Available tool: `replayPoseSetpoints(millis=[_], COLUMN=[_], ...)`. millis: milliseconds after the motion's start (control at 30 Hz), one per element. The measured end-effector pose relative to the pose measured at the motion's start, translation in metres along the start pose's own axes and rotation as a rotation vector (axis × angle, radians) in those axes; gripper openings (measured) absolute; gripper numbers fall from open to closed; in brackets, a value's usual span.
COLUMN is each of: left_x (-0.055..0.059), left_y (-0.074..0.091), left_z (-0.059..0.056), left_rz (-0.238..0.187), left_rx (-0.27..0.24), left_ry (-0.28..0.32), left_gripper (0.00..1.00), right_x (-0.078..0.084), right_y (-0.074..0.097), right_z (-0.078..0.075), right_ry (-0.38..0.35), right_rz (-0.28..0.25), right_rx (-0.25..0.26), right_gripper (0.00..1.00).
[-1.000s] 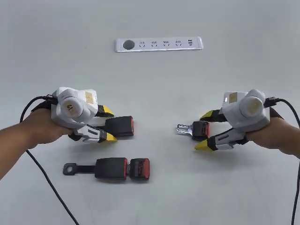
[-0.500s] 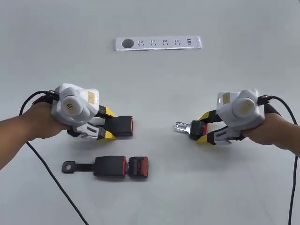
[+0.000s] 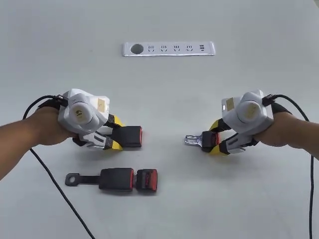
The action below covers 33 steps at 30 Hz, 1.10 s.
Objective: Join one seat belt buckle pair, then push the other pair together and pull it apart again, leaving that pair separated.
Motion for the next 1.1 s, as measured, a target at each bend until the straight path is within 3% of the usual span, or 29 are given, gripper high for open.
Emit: replayPoseSetpoints(millis=[333, 767, 1000, 1100], left_x=[-0.001, -0.002, -0.001, -0.002], left_y=[0.002, 0.003, 0.003, 0.003], left_z=[0.002, 0.003, 0.005, 0.005], left_rz=[0.005, 0.004, 0.001, 0.006], left_rx=[0.006, 0.009, 0.007, 0.008], left_ry=[-0.004, -0.005, 0.001, -0.001], left_gripper=[0.33, 0.33, 0.33, 0.33], right_x=[-0.02, -0.046, -0.071, -0.084], right_y=[-0.011, -0.025, -0.043, -0.05], right_z=[-0.004, -0.009, -0.005, -0.003], right_ry=[0.047, 0.067, 0.072, 0.082], right_rz=[-0.055, -0.063, -0.153, -0.151], right_rx=[-0.008, -0.021, -0.055, -0.054], right_gripper=[0.35, 0.35, 0.35, 0.35])
Point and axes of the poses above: the centre of the closed fingertips' face, and the gripper's own axes: y roughly backward along the fingers, z roughly to its left, x roughly out of its underside, the point moved 9 cm from there along y, roughly backward along the fingers, and after that the axes turned 2 degrees about -x, right-handed, at the moved point
